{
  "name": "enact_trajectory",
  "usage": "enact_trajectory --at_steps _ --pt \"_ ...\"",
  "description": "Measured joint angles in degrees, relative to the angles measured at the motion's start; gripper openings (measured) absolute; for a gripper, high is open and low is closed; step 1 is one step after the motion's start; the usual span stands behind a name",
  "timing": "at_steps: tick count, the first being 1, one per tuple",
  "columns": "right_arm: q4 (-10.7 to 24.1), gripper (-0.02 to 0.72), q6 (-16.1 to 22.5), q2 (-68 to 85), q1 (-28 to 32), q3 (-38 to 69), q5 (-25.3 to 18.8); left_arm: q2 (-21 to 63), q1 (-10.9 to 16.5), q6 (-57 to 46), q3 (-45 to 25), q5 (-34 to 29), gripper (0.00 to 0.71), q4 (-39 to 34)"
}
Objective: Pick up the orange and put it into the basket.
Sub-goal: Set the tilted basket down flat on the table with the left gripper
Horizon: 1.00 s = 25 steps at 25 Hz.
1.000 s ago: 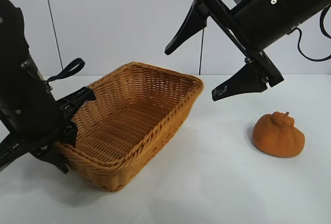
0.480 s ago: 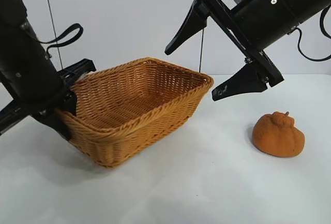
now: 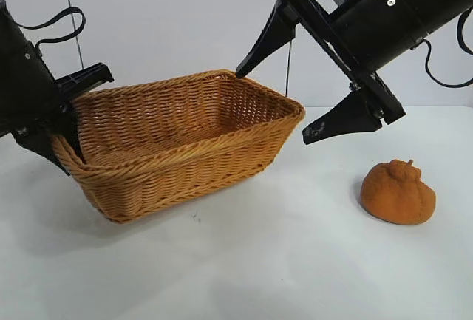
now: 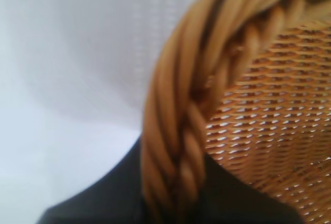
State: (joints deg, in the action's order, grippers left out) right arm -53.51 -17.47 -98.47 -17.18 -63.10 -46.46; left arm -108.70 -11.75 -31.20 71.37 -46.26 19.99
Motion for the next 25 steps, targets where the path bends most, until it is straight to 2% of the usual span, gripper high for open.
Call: enact_trajectory --at_steps 4,9,16,25 --pt "0.0 0.694 0.0 0.0 0.0 0.0 0.0 -2.6 0.0 8.9 5.5 -5.1 0.084 0.0" --pt "0.0 0.694 0.0 0.0 0.0 0.0 0.0 -4.3 0.0 18.0 7.8 -9.2 0.084 -0.1" --pt "0.0 0.694 0.0 0.0 0.0 0.0 -0.1 -7.4 0.0 23.1 8.0 -9.3 0.084 0.9" --pt "0.0 0.694 0.0 0.0 0.0 0.0 -0.4 -11.0 0.0 25.8 8.0 -6.4 0.084 2.5"
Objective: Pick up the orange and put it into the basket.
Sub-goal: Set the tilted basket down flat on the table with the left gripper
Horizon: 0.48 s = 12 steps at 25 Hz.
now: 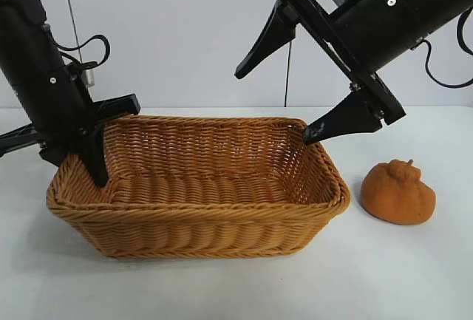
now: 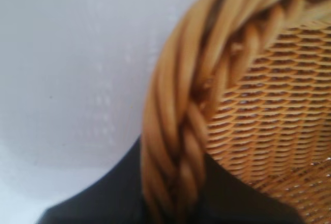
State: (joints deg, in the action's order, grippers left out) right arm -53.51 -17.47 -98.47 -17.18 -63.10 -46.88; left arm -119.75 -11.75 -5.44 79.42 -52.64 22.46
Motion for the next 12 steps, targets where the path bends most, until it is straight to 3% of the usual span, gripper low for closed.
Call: enact_trajectory --at_steps 5,7,10,12 --pt "0.0 0.694 0.0 0.0 0.0 0.0 0.0 -0.2 0.0 0.3 0.0 0.3 0.120 0.5" --pt "0.0 0.694 0.0 0.0 0.0 0.0 0.0 -0.2 0.0 0.3 0.0 0.3 0.239 0.8" --pt "0.0 0.694 0.0 0.0 0.0 0.0 0.0 -0.1 0.0 0.3 0.0 0.3 0.501 1.2" --pt "0.0 0.694 0.0 0.0 0.0 0.0 0.0 -0.1 0.0 0.3 0.0 0.1 0.577 1.2"
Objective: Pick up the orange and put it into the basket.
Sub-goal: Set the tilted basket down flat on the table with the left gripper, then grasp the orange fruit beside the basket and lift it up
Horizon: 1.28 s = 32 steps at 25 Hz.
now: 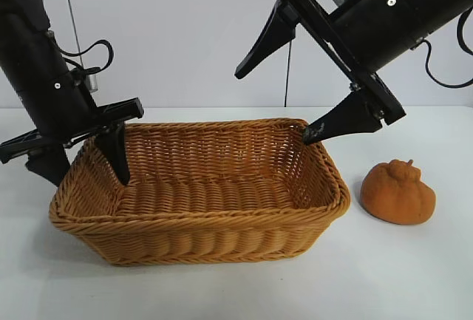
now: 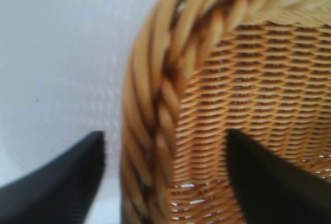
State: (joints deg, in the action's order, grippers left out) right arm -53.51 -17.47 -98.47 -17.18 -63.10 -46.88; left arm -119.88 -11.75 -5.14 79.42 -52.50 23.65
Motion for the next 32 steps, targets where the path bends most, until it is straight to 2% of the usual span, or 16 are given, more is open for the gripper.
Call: enact_trajectory --at_steps 3,7,13,17,23,27,32 --pt "0.0 0.694 0.0 0.0 0.0 0.0 0.0 0.7 0.0 0.2 0.0 -0.4 0.616 0.0" --pt "0.0 0.694 0.0 0.0 0.0 0.0 0.0 2.8 0.0 1.2 1.5 -2.6 0.628 -1.0" --pt "0.0 0.694 0.0 0.0 0.0 0.0 -0.2 7.1 0.5 1.5 8.1 -8.5 0.630 -9.5" --pt "0.0 0.694 0.0 0.0 0.0 0.0 -0.2 8.4 3.5 1.5 12.0 -12.6 0.630 -14.4" --pt "0.0 0.694 0.0 0.0 0.0 0.0 -0.2 8.7 7.9 1.1 12.8 -16.7 0.630 -24.5" --pt "0.0 0.694 0.0 0.0 0.0 0.0 -0.2 8.9 9.1 0.8 12.8 -16.9 0.630 -26.8" --pt "0.0 0.694 0.0 0.0 0.0 0.0 -0.4 10.4 9.3 0.8 12.8 -16.9 0.630 -26.8"
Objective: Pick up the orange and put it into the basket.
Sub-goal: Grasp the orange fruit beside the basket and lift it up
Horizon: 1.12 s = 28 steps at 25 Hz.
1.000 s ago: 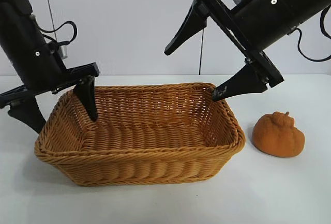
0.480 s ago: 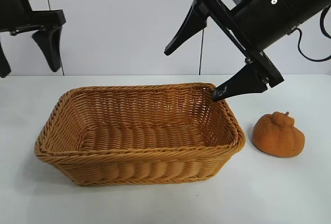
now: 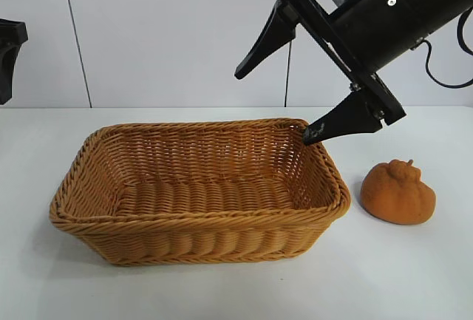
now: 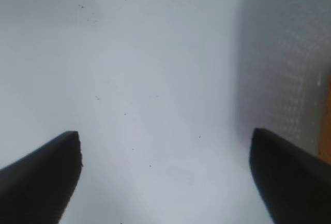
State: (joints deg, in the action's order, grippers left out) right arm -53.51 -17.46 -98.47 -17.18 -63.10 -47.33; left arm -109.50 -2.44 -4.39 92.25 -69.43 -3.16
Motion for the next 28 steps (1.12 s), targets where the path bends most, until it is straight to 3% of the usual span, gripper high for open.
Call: enact_trajectory --at_steps 5,9,22,28 --pt "0.0 0.694 0.0 0.0 0.0 0.0 -0.3 5.7 0.0 0.0 -0.8 0.0 0.630 0.0" --pt "0.0 0.694 0.0 0.0 0.0 0.0 -0.4 14.1 0.0 0.0 -6.2 0.0 0.630 0.0" --pt "0.0 0.694 0.0 0.0 0.0 0.0 -0.6 50.0 0.0 -0.4 -42.9 0.2 0.618 0.0" --pt "0.0 0.694 0.0 0.0 0.0 0.0 -0.6 66.4 0.0 -0.5 -55.1 3.8 0.617 0.2"
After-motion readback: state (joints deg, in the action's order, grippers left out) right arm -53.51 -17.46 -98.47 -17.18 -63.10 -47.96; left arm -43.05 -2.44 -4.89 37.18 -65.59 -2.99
